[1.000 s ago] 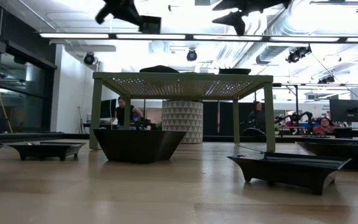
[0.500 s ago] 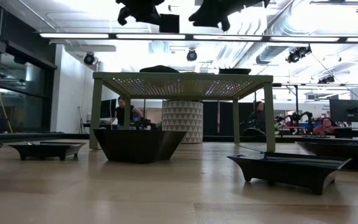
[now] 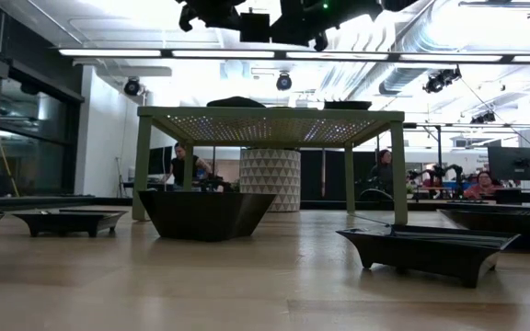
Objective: Pick & Place Mini shaped plates
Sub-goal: Stack the black square plate on the other black square plate on the shelf
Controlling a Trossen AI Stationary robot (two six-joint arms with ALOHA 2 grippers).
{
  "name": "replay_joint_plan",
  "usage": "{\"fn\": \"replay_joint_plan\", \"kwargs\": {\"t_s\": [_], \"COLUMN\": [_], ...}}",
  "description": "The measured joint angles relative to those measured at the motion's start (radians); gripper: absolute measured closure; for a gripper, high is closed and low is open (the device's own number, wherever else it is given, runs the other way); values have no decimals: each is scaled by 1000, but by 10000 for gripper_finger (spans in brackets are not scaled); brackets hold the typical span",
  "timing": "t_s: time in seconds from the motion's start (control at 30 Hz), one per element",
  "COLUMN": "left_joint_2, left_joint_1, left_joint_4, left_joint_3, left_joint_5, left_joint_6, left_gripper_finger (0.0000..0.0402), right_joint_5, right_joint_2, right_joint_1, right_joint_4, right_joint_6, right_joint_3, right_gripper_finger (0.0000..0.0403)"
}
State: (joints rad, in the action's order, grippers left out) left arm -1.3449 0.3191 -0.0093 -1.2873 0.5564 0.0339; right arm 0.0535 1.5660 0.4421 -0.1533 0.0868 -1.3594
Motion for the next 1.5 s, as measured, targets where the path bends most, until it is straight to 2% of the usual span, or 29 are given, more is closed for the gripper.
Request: {"fn": "replay_joint_plan", "kwargs": {"t_s": [0.6,1.27,1.5], "left_joint_2": [0,0,0], "left_joint_1": [1,1,1], "left_joint_4": [-1,-10,-10], "left_joint_3": [0,0,0], "left_joint_5": [1,1,0], "left_joint_6": [-4,-4,-4], "left_gripper_finger": [401,401,401], "right_joint_5": [8,0,-12], "right_joint_2": [1,0,0], "right_joint_1": [0,-5,-5], "right_joint_4": [-65,-74,-75], "right_joint_6": [-10,-40,-45], "right_joint_3": [0,0,0], "right_gripper_finger": [295,349,379]}}
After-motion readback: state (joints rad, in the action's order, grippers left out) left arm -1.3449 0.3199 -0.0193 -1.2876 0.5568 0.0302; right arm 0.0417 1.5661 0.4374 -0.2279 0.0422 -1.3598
